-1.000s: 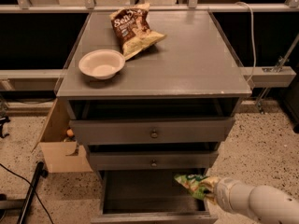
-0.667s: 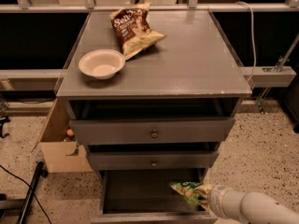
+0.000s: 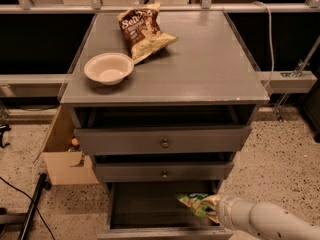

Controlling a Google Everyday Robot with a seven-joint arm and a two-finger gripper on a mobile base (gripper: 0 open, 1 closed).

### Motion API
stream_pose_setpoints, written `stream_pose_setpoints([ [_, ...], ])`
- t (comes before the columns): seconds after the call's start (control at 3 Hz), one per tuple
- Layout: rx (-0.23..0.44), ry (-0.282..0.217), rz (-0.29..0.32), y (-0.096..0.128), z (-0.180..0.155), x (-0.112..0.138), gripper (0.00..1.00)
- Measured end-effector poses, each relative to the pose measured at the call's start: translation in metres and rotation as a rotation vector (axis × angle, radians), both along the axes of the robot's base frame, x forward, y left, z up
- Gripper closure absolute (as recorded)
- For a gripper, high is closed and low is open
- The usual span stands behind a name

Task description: Place green rice chip bag into bottom drawer

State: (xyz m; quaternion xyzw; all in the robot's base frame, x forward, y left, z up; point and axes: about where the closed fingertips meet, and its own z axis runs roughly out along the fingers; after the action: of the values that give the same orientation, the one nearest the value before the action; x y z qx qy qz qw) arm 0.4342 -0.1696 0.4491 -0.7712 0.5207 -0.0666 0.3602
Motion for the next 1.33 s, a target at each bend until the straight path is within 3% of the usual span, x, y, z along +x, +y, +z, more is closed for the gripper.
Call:
stream_pose_setpoints([
  [0.33, 0.036, -0.021, 0.073, 0.040, -0.030, 0.023, 1.00],
  [0.67, 0.064, -0.033, 0.111, 0.062, -0.060, 0.035, 1.00],
  [1.0, 0.076, -0.044, 0.133, 0.076, -0.107, 0.048, 1.00],
  [1.33, 0.065, -0.054, 0.132, 0.076, -0.116, 0.052, 1.00],
])
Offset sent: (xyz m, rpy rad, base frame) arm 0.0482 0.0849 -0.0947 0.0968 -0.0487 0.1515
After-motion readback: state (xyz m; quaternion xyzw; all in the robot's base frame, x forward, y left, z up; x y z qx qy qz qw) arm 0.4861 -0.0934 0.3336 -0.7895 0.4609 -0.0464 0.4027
